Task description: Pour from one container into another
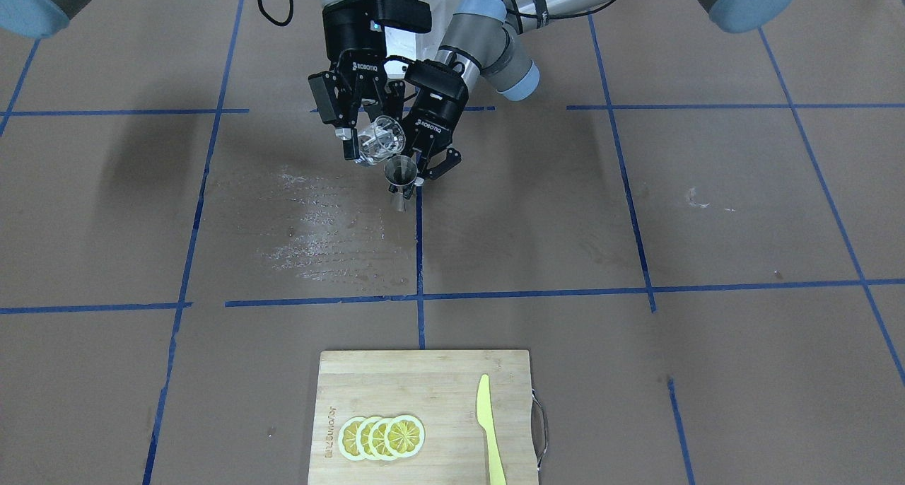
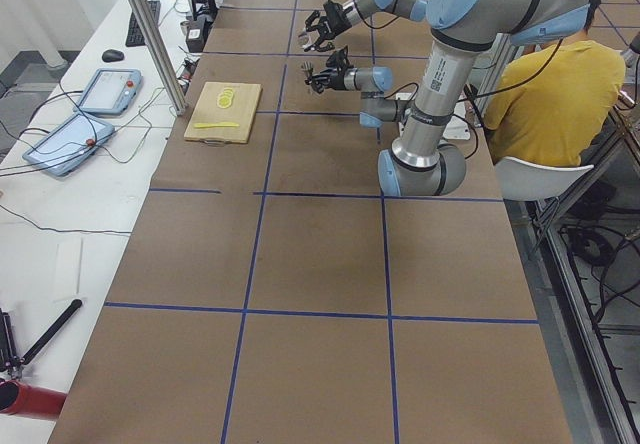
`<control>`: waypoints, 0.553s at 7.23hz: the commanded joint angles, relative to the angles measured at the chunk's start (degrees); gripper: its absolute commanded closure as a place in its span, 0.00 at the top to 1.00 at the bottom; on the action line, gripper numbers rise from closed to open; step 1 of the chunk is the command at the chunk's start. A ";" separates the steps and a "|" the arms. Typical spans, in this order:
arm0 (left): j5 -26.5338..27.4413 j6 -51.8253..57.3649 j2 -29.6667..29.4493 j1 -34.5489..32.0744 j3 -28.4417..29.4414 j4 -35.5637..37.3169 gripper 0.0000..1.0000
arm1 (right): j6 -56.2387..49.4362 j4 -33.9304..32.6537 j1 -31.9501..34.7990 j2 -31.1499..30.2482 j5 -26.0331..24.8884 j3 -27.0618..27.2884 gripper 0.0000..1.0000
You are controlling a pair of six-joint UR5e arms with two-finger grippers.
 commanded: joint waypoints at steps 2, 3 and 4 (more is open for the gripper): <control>-0.03 0.31 0.07 0.01 0.34 0.07 0.00 | -2.76 -2.09 0.03 0.60 0.18 -0.18 0.00; -0.03 0.31 0.07 0.01 0.42 0.07 0.00 | -5.64 -4.79 0.03 2.17 0.18 -0.18 0.00; -0.03 0.31 0.07 0.01 0.34 0.07 0.00 | -6.63 -6.30 0.03 2.79 0.09 -0.18 0.00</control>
